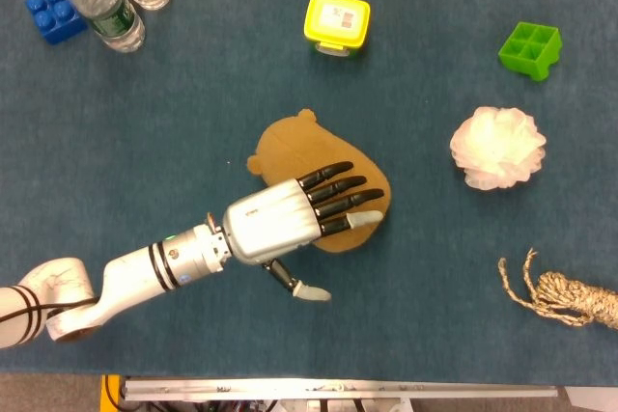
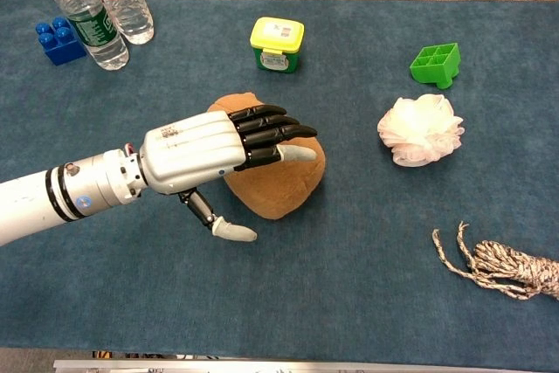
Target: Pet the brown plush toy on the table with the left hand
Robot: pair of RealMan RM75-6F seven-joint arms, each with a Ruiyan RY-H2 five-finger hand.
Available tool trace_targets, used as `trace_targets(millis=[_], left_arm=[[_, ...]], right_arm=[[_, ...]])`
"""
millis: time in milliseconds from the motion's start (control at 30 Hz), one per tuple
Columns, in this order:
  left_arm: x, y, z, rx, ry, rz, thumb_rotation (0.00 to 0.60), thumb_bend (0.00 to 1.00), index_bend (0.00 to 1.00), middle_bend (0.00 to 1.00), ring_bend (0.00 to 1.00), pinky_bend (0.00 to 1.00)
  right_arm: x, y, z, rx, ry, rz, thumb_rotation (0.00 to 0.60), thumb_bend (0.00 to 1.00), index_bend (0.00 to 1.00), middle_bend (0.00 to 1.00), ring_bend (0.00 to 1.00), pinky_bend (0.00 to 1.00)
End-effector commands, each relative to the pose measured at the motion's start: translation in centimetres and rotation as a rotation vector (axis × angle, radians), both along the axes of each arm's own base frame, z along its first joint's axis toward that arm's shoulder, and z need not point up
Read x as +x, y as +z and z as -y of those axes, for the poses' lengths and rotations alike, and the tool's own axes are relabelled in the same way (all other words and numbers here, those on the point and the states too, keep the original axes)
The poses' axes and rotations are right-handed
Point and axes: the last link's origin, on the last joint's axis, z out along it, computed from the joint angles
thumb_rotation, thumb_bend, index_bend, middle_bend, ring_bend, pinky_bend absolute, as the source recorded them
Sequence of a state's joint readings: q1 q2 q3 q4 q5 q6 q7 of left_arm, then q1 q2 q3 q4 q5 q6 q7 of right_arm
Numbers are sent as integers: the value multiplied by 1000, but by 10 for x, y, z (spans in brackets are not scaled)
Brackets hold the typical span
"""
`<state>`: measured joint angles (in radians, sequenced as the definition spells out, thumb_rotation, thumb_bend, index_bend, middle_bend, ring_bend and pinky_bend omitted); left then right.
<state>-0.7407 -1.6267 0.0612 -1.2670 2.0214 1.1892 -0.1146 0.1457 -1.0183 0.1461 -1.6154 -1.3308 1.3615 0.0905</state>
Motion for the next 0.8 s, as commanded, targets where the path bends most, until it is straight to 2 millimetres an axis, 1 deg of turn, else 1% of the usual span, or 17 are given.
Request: trace_targets(millis=[33,333,500,800], left_arm=[[2,-7,-2,38,-19,-10,115,114,66,0,0,0],[6,-20,-3,92,-49,-28,111,114,65,0,0,0],[12,-28,0,104,-67,-38,112,114,65,0,0,0],[20,-48,4,115,-116,-90,111,114,65,0,0,0]], right_arm=[[0,0,0,0,-2,-1,600,73,278,354,243,260],[-1,0,0,2,-6,-3,600,72,278,354,243,260],[0,0,1,3,-7,-6,600,73,278,354,243,260],[1,-1,0,4,-12,-9,600,73,278,354,243,260]])
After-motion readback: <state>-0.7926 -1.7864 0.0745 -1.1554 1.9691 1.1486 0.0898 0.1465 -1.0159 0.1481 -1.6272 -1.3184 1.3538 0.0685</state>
